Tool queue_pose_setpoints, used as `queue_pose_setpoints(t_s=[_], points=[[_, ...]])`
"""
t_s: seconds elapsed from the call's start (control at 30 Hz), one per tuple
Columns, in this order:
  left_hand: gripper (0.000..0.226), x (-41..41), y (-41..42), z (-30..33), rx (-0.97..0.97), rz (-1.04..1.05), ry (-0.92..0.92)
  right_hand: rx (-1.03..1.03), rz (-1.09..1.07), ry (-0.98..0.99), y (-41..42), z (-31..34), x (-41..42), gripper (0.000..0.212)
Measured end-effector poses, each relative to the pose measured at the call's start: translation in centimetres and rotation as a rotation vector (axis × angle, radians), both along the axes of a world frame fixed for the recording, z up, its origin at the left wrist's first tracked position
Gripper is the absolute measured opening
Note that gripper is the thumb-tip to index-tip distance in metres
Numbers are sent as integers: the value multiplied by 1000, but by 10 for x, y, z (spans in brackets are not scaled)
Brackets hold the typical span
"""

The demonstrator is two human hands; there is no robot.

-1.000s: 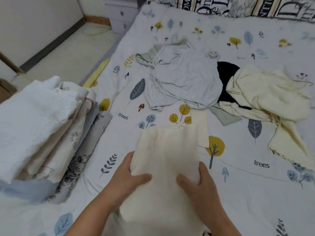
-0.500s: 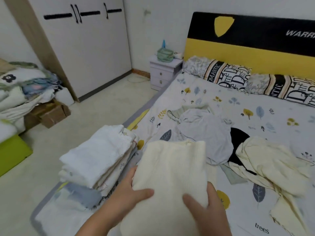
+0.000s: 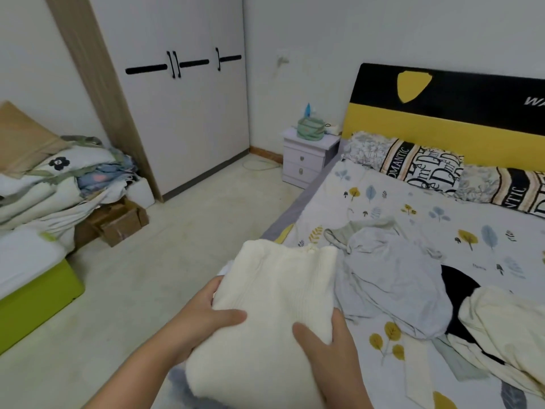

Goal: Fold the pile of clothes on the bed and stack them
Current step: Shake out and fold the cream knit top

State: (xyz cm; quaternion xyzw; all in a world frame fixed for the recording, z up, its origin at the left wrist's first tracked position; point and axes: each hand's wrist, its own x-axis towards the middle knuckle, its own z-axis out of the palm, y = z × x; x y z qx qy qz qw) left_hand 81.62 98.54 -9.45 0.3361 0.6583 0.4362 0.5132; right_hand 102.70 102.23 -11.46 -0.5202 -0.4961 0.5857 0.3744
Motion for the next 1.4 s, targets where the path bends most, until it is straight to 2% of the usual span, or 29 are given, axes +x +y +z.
queue_pose_setpoints(t_s=[0.13, 0.2, 0.3, 0.47, 0.63, 0.7, 0.77, 0.8, 0.87, 0.9, 0.97, 1.0, 1.03, 1.1, 1.13, 1.2, 1.3, 1.4], points=[[57, -59, 26, -2, -13, -34, -13, -24, -13, 20, 18, -9, -54, 23], [54, -83, 38, -7, -38, -58, -18, -34, -28, 22, 26, -17, -77, 29], [63, -110, 55, -22, -89, -79, -12, -71, -61, 12, 36, -36, -105, 40], [74, -136, 67, -66, -184, -107, -60, -124, -69, -96, 39, -81, -133, 69], [67, -147, 53, -122, -271, -46, -69, -292, -96, -267, 28, -120, -142, 68], [57, -144, 48, -134, -290, -34, 16, -314, -127, -299, 24, -126, -143, 73], [60, -140, 46, -139, -332, -58, 220, -311, -134, -388, 23, -126, -145, 85], [68, -138, 46, -139, -390, -102, 399, -299, -129, -467, 24, -123, -146, 90], [78, -129, 49, -129, -471, -120, 943, -209, -113, -649, 27, -114, -148, 93], [74, -124, 51, -122, -372, -102, 1185, -138, -80, -751, 29, -109, -149, 91], [63, -112, 55, -115, 12, -129, 1426, 21, 44, -938, 26, -101, -156, 83], [60, -105, 56, -115, 181, -217, 1465, 119, 84, -997, 21, -100, -160, 78], [58, -98, 56, -117, 236, -339, 1475, 223, 100, -1025, 17, -101, -164, 72], [61, -92, 52, -124, 91, -538, 1440, 245, 191, -1041, 8, -106, -169, 61], [70, -93, 51, -127, -16, -597, 1397, 261, 223, -1093, 3, -111, -169, 68], [78, -99, 46, -148, -102, -647, 1327, 279, 236, -1133, -3, -123, -168, 78], [78, -102, 43, -163, -128, -684, 1282, 276, 242, -1117, -7, -129, -168, 65], [72, -104, 43, -163, -145, -665, 1281, 253, 253, -1132, -6, -125, -169, 62]])
